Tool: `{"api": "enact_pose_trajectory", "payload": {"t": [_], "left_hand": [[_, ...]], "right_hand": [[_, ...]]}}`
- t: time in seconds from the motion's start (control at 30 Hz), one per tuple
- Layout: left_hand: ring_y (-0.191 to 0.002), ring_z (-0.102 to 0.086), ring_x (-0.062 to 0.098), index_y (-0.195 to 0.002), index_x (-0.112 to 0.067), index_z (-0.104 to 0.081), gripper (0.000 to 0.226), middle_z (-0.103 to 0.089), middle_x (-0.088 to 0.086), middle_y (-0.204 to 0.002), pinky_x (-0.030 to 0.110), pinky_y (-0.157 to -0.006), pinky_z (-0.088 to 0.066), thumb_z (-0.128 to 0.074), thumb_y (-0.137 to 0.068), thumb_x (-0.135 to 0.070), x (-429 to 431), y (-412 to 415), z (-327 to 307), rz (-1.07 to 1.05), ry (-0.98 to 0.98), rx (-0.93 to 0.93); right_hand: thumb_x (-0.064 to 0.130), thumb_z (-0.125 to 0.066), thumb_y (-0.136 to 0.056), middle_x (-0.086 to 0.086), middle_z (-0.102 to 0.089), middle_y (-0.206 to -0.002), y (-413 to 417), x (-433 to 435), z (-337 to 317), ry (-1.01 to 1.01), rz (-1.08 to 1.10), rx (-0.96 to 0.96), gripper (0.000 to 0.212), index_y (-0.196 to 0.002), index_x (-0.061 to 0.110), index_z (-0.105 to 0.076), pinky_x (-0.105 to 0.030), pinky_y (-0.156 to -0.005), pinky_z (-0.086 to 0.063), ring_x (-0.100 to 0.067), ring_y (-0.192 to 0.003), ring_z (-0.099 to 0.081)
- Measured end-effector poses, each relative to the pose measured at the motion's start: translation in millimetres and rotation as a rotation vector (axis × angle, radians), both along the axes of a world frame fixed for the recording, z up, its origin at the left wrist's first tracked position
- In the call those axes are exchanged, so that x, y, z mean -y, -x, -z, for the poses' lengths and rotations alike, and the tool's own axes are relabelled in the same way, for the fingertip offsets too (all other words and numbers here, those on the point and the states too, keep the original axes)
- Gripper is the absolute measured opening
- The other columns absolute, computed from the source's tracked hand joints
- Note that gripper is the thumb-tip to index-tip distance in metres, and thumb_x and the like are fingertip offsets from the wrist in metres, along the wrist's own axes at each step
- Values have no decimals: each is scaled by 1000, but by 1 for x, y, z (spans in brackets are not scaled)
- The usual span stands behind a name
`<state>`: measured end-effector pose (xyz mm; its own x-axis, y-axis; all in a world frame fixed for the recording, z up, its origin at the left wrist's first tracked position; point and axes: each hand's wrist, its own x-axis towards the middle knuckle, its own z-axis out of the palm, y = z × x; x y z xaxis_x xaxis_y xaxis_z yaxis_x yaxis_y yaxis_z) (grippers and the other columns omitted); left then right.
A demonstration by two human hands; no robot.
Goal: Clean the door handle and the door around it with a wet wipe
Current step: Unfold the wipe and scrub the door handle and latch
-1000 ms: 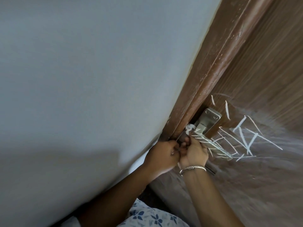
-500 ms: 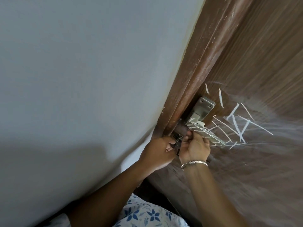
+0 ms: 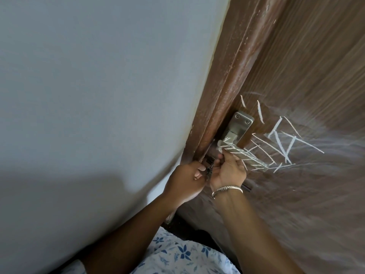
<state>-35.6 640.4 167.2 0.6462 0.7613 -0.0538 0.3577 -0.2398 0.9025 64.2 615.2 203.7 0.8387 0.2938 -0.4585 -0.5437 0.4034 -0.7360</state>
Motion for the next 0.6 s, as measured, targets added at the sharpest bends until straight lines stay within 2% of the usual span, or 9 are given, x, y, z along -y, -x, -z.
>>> {"api": "enact_pose_trajectory", "payload": {"t": [0.13, 0.4, 0.6], "left_hand": [[-84, -61, 11, -107, -21, -63, 26, -65, -4, -87, 23, -74, -48, -61, -81, -20, -1, 1, 0, 15, -19, -12], [-87, -64, 14, -104, -18, -65, 25, -70, -1, -89, 34, -80, -53, -58, -80, -18, -2, 1, -2, 7, -12, -10], [-89, -64, 13, -105, -18, -64, 26, -70, 1, -93, 31, -80, -53, -61, -80, -19, -2, 2, 1, 4, -10, 1]], "right_hand": [[-8, -65, -78, 7, -58, -47, -2, 7, 7, -18, 26, 12, 27, -68, 13, -51, -15, -41, -41, -6, -46, -54], [-6, -68, -76, 4, -64, -52, 4, -4, 6, -7, -30, -15, 23, -71, 12, -56, -16, -46, -44, -5, -48, -54], [-5, -69, -77, 5, -64, -51, 0, 3, 9, 4, 10, -19, 22, -72, 12, -56, -15, -46, -45, -5, -48, -55]]}}
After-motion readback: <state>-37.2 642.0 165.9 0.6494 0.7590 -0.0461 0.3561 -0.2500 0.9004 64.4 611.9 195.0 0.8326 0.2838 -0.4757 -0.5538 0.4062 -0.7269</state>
